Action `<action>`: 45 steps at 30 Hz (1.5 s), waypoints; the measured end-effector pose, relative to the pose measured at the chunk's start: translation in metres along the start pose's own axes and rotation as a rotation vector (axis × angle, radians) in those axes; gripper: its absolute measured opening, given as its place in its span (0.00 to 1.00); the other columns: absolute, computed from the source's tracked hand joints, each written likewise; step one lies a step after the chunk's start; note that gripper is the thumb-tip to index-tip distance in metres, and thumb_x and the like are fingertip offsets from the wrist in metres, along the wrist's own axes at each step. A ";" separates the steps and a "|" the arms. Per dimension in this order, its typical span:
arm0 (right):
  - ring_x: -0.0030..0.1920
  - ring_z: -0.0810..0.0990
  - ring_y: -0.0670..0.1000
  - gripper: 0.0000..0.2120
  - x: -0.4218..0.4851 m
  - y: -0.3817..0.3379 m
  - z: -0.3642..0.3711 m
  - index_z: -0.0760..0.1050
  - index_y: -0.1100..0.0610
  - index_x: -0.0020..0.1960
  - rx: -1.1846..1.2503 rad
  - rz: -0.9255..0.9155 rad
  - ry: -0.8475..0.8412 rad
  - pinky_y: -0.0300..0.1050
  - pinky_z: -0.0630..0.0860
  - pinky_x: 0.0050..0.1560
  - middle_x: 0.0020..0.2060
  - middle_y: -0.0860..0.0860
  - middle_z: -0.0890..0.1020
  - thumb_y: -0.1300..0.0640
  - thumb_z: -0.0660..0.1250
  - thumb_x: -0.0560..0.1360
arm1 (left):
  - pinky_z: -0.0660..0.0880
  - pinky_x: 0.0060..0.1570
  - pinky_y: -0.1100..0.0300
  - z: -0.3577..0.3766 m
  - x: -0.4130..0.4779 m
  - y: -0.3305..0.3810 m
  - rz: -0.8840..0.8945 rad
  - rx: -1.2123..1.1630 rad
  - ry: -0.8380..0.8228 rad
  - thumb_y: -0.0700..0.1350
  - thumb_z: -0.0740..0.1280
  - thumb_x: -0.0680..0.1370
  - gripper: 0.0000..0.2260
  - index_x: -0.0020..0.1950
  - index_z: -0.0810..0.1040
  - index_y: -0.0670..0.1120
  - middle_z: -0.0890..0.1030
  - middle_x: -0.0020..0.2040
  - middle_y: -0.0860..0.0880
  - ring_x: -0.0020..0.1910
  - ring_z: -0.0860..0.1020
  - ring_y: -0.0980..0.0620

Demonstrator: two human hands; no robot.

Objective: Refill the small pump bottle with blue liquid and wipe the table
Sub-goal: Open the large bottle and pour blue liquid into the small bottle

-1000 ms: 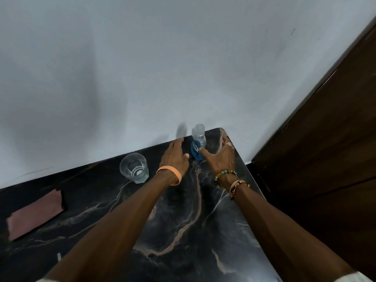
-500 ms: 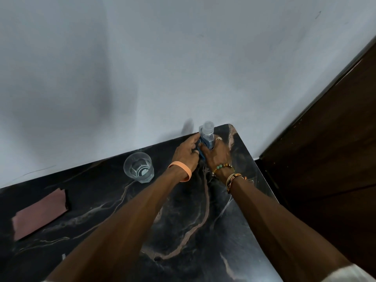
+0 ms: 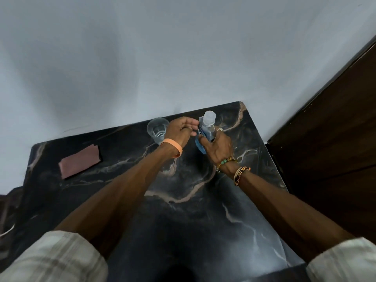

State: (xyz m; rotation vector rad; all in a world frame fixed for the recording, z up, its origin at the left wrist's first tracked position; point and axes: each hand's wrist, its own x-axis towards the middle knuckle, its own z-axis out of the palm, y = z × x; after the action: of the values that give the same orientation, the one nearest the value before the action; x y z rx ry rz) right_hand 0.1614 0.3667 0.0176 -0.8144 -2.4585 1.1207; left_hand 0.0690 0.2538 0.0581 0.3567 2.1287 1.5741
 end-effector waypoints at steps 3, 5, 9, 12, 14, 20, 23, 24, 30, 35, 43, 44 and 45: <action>0.43 0.80 0.52 0.17 -0.030 -0.006 0.008 0.74 0.55 0.53 -0.010 -0.028 -0.077 0.47 0.79 0.41 0.45 0.52 0.82 0.44 0.68 0.71 | 0.73 0.33 0.70 -0.017 -0.035 -0.012 -0.034 -0.059 0.039 0.26 0.62 0.74 0.13 0.50 0.80 0.39 0.82 0.43 0.42 0.38 0.80 0.52; 0.42 0.79 0.51 0.17 -0.050 -0.009 0.015 0.74 0.54 0.53 -0.018 -0.029 -0.130 0.47 0.79 0.41 0.43 0.49 0.81 0.44 0.68 0.71 | 0.73 0.32 0.71 -0.026 -0.058 -0.026 -0.065 -0.079 0.072 0.26 0.61 0.74 0.12 0.50 0.80 0.38 0.82 0.43 0.42 0.37 0.80 0.52; 0.39 0.77 0.49 0.15 -0.079 -0.009 0.028 0.73 0.54 0.52 -0.044 -0.051 -0.152 0.41 0.75 0.36 0.39 0.44 0.76 0.47 0.69 0.71 | 0.75 0.38 0.65 -0.034 -0.083 -0.048 -0.125 -0.045 0.087 0.29 0.62 0.75 0.13 0.48 0.82 0.44 0.84 0.45 0.43 0.39 0.81 0.52; 0.42 0.79 0.50 0.16 -0.091 -0.004 0.031 0.73 0.55 0.55 -0.052 -0.027 -0.171 0.45 0.77 0.40 0.44 0.49 0.80 0.48 0.69 0.72 | 0.75 0.38 0.65 -0.032 -0.095 -0.057 -0.158 -0.053 0.067 0.28 0.61 0.75 0.15 0.49 0.81 0.45 0.84 0.48 0.42 0.38 0.80 0.53; 0.45 0.80 0.52 0.16 -0.096 -0.002 0.032 0.73 0.55 0.56 -0.054 -0.004 -0.179 0.50 0.79 0.45 0.47 0.52 0.81 0.50 0.69 0.72 | 0.74 0.37 0.68 -0.029 -0.101 -0.061 -0.158 -0.044 0.051 0.27 0.61 0.74 0.15 0.53 0.81 0.42 0.84 0.49 0.41 0.40 0.80 0.55; 0.43 0.80 0.53 0.16 -0.100 0.003 0.029 0.73 0.55 0.55 -0.084 0.015 -0.175 0.44 0.76 0.41 0.43 0.49 0.79 0.50 0.71 0.70 | 0.79 0.47 0.62 -0.021 -0.112 -0.068 -0.139 -0.010 0.033 0.27 0.62 0.75 0.16 0.58 0.80 0.40 0.83 0.50 0.44 0.44 0.80 0.54; 0.44 0.80 0.53 0.16 -0.102 0.003 0.030 0.74 0.55 0.55 -0.054 0.036 -0.164 0.43 0.75 0.41 0.46 0.51 0.81 0.50 0.71 0.70 | 0.77 0.58 0.57 -0.019 -0.116 -0.071 -0.097 0.094 0.051 0.32 0.65 0.76 0.14 0.60 0.79 0.43 0.83 0.52 0.47 0.52 0.80 0.53; 0.45 0.80 0.53 0.17 -0.103 0.003 0.030 0.74 0.55 0.55 -0.046 0.040 -0.163 0.43 0.75 0.41 0.47 0.52 0.82 0.50 0.71 0.71 | 0.76 0.59 0.58 -0.018 -0.118 -0.070 -0.069 0.115 0.084 0.34 0.66 0.77 0.13 0.60 0.79 0.44 0.83 0.53 0.48 0.54 0.80 0.53; 0.63 0.75 0.55 0.40 -0.100 -0.003 0.027 0.64 0.56 0.70 -0.031 0.067 -0.243 0.54 0.76 0.60 0.64 0.54 0.75 0.43 0.76 0.65 | 0.73 0.62 0.59 -0.015 -0.120 -0.048 0.163 0.164 0.253 0.42 0.65 0.79 0.15 0.66 0.76 0.46 0.79 0.63 0.49 0.61 0.76 0.54; 0.50 0.80 0.55 0.17 -0.094 -0.014 0.023 0.71 0.54 0.54 -0.042 -0.044 -0.151 0.38 0.74 0.39 0.48 0.49 0.80 0.49 0.71 0.70 | 0.67 0.69 0.56 -0.011 -0.112 -0.029 0.280 0.400 0.020 0.42 0.64 0.80 0.19 0.71 0.72 0.46 0.73 0.70 0.47 0.69 0.70 0.50; 0.42 0.77 0.51 0.12 -0.094 -0.006 0.020 0.73 0.57 0.52 -0.141 -0.080 -0.225 0.42 0.71 0.39 0.43 0.50 0.77 0.51 0.69 0.74 | 0.60 0.68 0.58 -0.009 -0.102 -0.023 0.326 0.625 -0.127 0.39 0.64 0.79 0.20 0.71 0.71 0.43 0.73 0.69 0.43 0.69 0.69 0.46; 0.42 0.78 0.51 0.12 -0.094 -0.006 0.019 0.73 0.57 0.52 -0.151 -0.073 -0.232 0.42 0.72 0.39 0.43 0.51 0.79 0.51 0.69 0.74 | 0.61 0.68 0.58 -0.008 -0.103 -0.025 0.321 0.627 -0.122 0.39 0.65 0.78 0.19 0.70 0.73 0.44 0.74 0.68 0.44 0.68 0.69 0.46; 0.43 0.79 0.52 0.12 -0.093 -0.006 0.019 0.74 0.57 0.52 -0.155 -0.065 -0.234 0.43 0.74 0.40 0.44 0.52 0.80 0.52 0.70 0.73 | 0.62 0.67 0.57 -0.008 -0.103 -0.026 0.317 0.626 -0.106 0.41 0.66 0.78 0.18 0.69 0.74 0.44 0.75 0.67 0.44 0.67 0.70 0.46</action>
State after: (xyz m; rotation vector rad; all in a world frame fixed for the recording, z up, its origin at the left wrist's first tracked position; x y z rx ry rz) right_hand 0.2232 0.2948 0.0054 -0.6727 -2.7722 1.0664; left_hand 0.1548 0.1915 0.0573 0.9964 2.5281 0.9573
